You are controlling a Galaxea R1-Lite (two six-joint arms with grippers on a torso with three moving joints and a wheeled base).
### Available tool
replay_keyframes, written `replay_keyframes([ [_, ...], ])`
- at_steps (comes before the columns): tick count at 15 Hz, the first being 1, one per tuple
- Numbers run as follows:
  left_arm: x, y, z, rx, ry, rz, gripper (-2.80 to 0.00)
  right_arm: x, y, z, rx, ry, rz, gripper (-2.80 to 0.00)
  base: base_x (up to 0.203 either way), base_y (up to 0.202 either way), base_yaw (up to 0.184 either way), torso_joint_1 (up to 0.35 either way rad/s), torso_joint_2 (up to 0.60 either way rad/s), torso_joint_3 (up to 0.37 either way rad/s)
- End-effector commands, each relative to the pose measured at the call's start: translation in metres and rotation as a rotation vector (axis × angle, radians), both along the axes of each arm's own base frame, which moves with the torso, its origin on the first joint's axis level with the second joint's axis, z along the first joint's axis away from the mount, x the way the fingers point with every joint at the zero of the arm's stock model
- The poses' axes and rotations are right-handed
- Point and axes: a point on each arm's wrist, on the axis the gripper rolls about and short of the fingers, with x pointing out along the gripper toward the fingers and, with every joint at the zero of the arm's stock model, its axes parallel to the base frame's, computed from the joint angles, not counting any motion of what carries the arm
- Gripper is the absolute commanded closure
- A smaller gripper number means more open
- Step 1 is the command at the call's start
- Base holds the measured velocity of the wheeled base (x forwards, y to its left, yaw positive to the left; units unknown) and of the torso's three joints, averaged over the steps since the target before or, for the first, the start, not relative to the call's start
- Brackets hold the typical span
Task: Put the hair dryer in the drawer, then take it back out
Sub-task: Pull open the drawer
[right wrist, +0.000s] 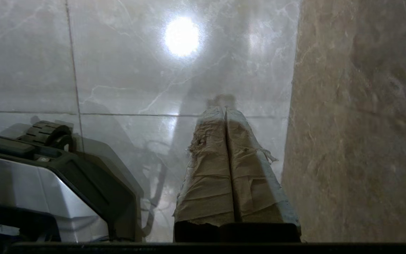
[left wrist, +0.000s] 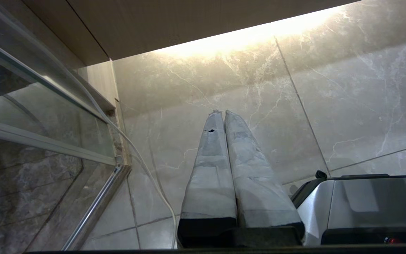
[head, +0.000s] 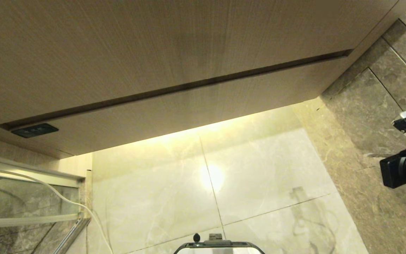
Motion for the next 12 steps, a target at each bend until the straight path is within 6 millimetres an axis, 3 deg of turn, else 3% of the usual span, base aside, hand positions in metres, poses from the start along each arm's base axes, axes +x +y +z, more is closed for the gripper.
replay_keyframes([
  [1,0.000,0.000,0.000,0.000,0.000,0.002,0.00,-0.031,0.002,0.006,-0.005,-0.062,0.000,0.00,0.000,0.000,0.000,0.000,0.00,0.000],
  [5,0.000,0.000,0.000,0.000,0.001,0.000,0.00,-0.066,0.004,-0.002,-0.004,-0.085,-0.010,0.00,0.000,0.000,0.000,0.000,0.00,0.000],
  [12,0.000,0.000,0.000,0.000,0.001,0.001,0.00,-0.082,0.005,-0.011,-0.071,-0.072,-0.098,0.00,0.000,0.000,0.000,0.000,0.00,0.000],
])
